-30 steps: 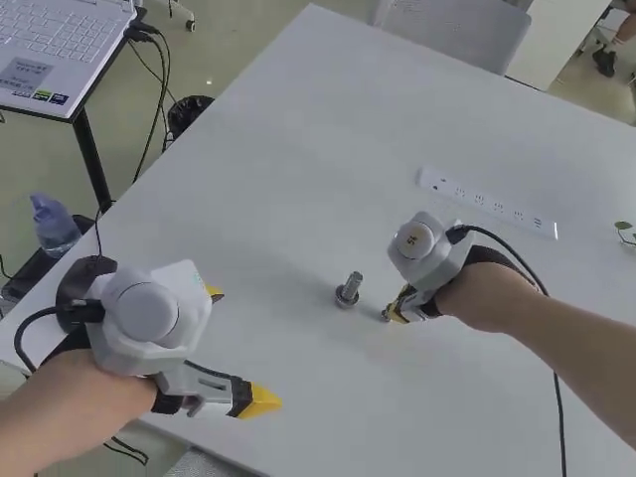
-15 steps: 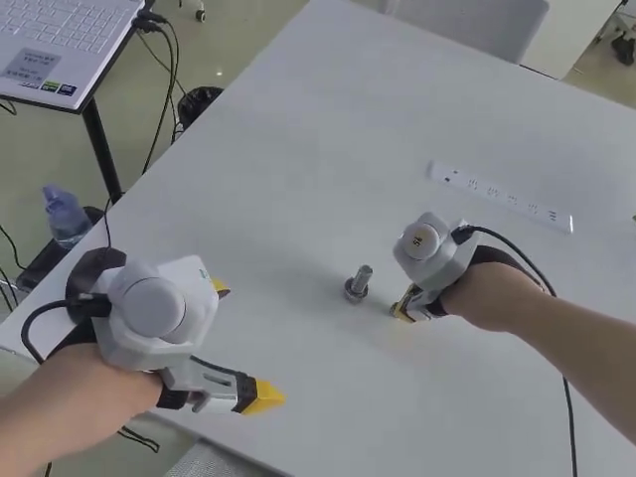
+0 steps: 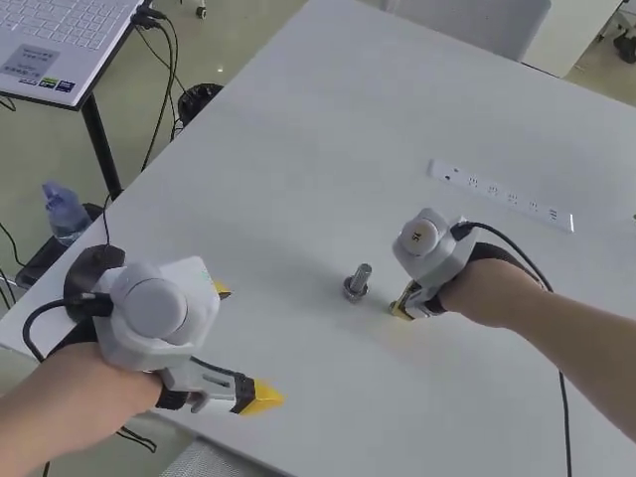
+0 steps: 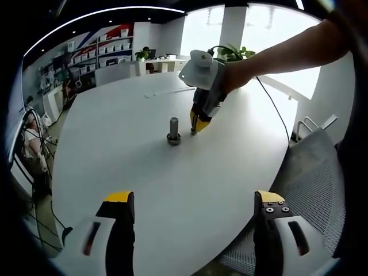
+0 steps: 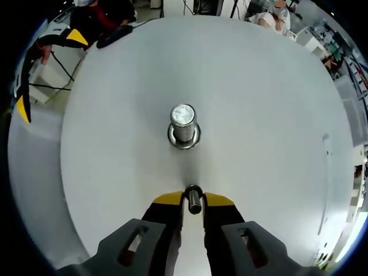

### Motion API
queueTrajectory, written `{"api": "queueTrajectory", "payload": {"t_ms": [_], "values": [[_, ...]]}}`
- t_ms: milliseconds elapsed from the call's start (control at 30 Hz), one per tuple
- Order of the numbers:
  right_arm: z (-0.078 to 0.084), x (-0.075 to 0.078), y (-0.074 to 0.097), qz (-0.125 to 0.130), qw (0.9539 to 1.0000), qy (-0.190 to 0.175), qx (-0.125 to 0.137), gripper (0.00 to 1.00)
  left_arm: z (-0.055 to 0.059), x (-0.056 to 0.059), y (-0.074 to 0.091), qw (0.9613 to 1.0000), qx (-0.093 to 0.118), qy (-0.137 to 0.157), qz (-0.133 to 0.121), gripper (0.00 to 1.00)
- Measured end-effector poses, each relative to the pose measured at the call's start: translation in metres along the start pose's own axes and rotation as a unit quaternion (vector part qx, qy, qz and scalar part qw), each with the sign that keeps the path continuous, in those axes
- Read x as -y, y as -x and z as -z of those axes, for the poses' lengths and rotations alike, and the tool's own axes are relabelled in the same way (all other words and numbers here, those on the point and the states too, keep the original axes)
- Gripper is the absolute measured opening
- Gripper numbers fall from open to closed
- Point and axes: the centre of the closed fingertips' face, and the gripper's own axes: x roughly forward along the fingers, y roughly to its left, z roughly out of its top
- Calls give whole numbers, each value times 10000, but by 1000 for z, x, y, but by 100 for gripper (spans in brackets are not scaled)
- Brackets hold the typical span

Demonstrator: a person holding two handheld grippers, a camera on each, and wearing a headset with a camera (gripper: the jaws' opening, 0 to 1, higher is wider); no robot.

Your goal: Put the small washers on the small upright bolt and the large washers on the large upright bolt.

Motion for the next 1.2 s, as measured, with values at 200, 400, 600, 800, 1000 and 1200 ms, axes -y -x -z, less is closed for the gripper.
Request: {"api": "queueTrajectory", "payload": {"t_ms": [200, 400, 600, 800, 1000, 1200], "values": [[0, 0, 0, 14, 10000, 62, 6, 14, 0, -1, 1, 10000, 2, -14, 12, 85], [0, -1, 0, -34, 10000, 85, 10, 20, -2, -1, 1, 10000, 19, -32, 22, 85], [0, 0, 1, -20, 10000, 84, 41, 24, 0, 0, 2, 10000, 16, -25, 30, 85], [-1, -1, 5, -1, 9999, 53, 92, 24, 0, 2, 5, 10000, 5, -57, 51, 85], [-5, -2, 14, 39, 9997, 3, 222, 26, -4, 1, 9, 9999, 21, -111, 61, 85], [-8, -6, 33, 151, 9990, 93, 400, 26, -8, 1, 11, 9998, 79, -169, 97, 85]]}}
